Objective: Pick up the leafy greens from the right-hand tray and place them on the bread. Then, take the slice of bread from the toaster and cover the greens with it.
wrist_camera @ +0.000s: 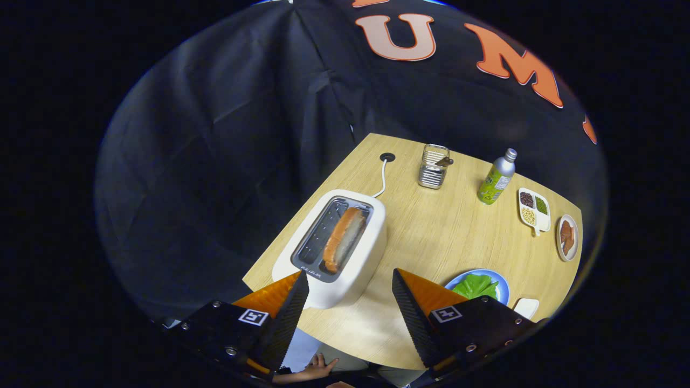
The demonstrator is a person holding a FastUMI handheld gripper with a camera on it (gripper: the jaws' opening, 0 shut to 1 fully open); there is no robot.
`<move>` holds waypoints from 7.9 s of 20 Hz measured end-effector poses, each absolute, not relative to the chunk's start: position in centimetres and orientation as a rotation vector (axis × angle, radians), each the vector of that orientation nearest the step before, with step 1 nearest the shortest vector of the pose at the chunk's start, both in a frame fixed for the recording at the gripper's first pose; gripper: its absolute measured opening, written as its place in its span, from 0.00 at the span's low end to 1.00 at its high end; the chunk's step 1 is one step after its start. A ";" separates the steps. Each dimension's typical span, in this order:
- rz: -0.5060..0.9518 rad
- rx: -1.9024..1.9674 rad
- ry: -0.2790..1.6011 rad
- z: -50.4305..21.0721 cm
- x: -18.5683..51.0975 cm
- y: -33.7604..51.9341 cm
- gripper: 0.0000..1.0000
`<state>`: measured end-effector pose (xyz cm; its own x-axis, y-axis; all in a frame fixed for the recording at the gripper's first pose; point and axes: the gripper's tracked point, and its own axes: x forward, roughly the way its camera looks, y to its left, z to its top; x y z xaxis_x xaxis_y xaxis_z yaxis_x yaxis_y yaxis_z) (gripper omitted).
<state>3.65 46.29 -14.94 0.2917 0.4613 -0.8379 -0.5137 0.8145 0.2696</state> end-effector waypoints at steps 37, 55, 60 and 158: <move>0.552 0.102 1.202 -16.2 7.1 48.8 0.14; 0.657 0.313 1.068 -13.8 5.0 37.6 0.13; 0.650 0.380 1.083 -16.3 4.5 33.4 0.13; 0.070 0.009 -0.055 2.8 1.3 3.8 0.95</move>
